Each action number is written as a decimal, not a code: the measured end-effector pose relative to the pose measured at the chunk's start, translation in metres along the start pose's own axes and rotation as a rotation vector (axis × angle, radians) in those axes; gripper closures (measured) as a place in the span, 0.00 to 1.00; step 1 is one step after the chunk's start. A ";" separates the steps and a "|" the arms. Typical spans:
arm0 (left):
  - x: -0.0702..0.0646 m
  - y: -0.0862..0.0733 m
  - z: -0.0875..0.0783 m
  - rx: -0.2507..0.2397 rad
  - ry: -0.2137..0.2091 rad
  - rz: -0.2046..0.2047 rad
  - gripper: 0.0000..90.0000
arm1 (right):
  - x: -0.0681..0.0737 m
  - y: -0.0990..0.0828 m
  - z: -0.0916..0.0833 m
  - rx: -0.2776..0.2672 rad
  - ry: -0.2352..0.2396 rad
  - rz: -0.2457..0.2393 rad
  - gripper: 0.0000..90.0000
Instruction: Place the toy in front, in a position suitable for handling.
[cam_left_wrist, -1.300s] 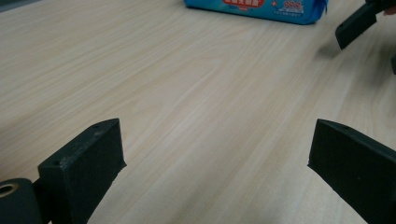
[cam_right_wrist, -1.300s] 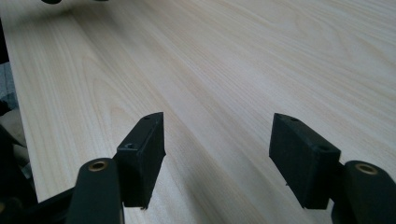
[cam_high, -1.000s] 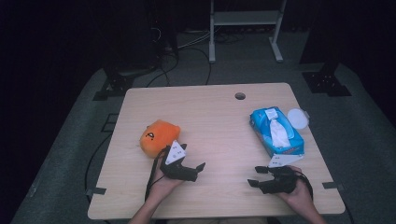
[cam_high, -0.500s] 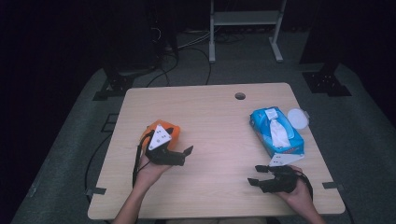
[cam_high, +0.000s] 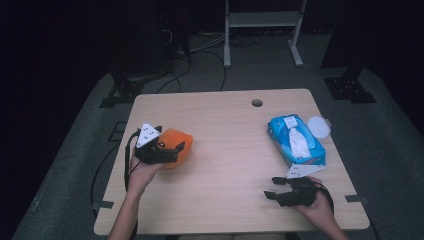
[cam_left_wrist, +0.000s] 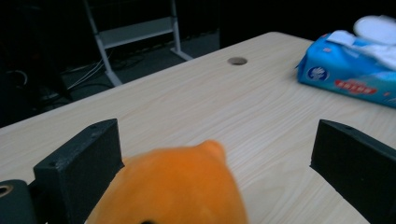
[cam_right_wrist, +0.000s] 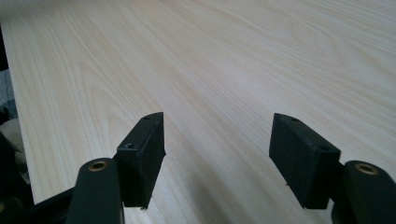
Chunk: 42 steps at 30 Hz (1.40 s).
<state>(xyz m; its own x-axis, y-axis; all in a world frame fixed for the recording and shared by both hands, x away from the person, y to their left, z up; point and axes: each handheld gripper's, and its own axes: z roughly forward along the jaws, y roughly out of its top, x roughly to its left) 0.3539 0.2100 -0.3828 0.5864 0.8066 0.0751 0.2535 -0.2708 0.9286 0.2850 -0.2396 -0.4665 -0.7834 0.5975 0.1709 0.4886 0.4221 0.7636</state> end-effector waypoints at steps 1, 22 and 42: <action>0.002 -0.002 0.000 0.004 0.000 -0.006 0.02 | 0.000 0.000 0.001 0.002 0.002 -0.002 0.38; 0.035 -0.054 0.023 0.130 -0.015 -0.156 0.02 | 0.004 -0.001 0.003 0.022 0.005 -0.019 0.38; 0.035 -0.063 0.025 0.111 -0.034 -0.146 0.00 | 0.004 0.000 0.001 0.010 0.001 -0.016 0.39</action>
<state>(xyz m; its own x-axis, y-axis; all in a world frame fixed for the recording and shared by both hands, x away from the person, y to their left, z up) 0.3773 0.2419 -0.4473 0.5624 0.8238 -0.0719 0.4202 -0.2099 0.8828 0.2825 -0.2366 -0.4671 -0.7918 0.5897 0.1591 0.4796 0.4390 0.7598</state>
